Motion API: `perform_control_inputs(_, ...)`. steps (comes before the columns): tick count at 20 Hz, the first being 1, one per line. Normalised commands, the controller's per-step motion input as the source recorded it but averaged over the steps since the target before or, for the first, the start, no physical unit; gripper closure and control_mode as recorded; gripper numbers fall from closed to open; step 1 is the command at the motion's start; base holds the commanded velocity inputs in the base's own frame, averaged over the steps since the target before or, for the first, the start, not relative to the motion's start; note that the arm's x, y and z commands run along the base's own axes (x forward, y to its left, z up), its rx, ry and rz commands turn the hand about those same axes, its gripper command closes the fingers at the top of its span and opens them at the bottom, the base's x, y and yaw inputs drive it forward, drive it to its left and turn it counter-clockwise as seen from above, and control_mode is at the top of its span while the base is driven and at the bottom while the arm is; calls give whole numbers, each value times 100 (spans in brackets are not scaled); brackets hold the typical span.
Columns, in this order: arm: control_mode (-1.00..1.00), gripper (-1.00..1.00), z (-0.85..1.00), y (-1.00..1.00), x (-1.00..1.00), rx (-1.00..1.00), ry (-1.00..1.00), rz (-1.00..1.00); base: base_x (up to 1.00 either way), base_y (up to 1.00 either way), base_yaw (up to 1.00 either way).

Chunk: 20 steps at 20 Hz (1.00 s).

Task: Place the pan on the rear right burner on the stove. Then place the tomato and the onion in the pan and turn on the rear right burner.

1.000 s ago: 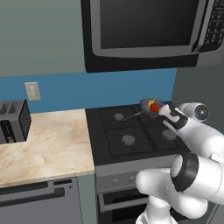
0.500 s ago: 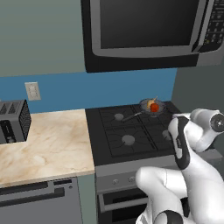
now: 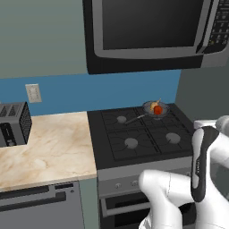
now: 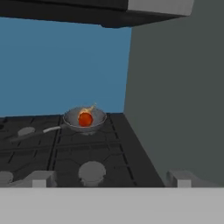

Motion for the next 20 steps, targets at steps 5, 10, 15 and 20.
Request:
perform_control_inputs(5, -100, -100, 7, -9, -94, 5, 0, 0, 0, 0, 0)
perform_control_inputs(10, -100, -100, 0, 0, -93, 5, -1, 11, 0, 0, 0)
perform_control_inputs(15, -100, -100, 0, 0, -48, 8, -5, 22, 0, 0, 0)
perform_control_inputs(20, -100, -100, -4, 0, -2, 5, -11, 26, 0, 0, 0)
